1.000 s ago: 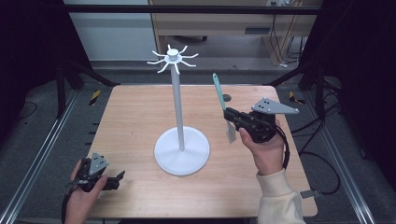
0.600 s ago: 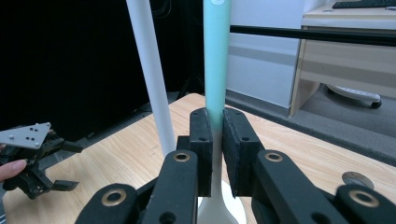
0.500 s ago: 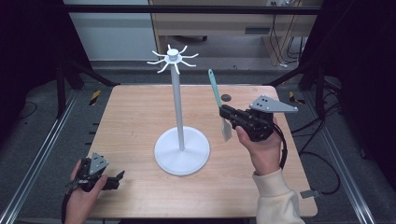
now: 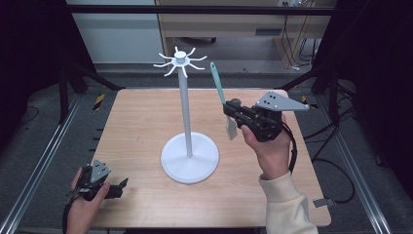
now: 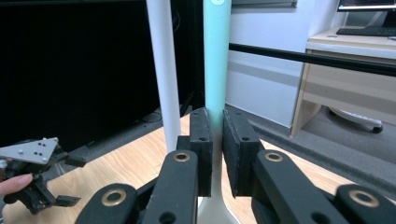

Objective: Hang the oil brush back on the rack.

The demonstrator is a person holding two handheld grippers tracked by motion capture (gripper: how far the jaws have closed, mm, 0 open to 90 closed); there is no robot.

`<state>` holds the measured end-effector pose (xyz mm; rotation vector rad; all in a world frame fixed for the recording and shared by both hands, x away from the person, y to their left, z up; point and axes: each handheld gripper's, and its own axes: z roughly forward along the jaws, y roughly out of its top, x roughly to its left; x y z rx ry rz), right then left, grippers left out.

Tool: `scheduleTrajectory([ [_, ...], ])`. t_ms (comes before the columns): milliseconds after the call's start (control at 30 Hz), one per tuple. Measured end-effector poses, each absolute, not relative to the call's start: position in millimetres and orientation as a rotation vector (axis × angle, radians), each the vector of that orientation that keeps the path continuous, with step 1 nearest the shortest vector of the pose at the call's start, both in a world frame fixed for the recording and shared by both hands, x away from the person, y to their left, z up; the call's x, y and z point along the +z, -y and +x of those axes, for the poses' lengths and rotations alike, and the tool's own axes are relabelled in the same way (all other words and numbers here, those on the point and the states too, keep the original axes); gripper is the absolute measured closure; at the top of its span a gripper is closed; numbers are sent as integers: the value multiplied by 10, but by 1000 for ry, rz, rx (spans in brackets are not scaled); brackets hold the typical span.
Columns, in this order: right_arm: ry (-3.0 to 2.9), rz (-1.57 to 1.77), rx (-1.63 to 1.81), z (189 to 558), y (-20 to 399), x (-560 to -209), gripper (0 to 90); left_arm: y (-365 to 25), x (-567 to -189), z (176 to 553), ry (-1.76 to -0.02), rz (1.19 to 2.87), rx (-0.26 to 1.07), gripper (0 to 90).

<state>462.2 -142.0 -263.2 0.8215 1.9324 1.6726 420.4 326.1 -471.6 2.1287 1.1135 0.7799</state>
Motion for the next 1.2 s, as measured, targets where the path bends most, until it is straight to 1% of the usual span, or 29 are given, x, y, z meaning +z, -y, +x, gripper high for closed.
scheduleTrajectory([
  [500, -1909, 765, 1705, 4489, 1331, -2571, 828, -3248, -4701, 4197, -1095, 2128, 778, 34],
  [1200, -1920, 743, 1709, 4461, 1329, -2563, 828, -3245, -4704, 4200, -1093, 2129, 778, 34],
])
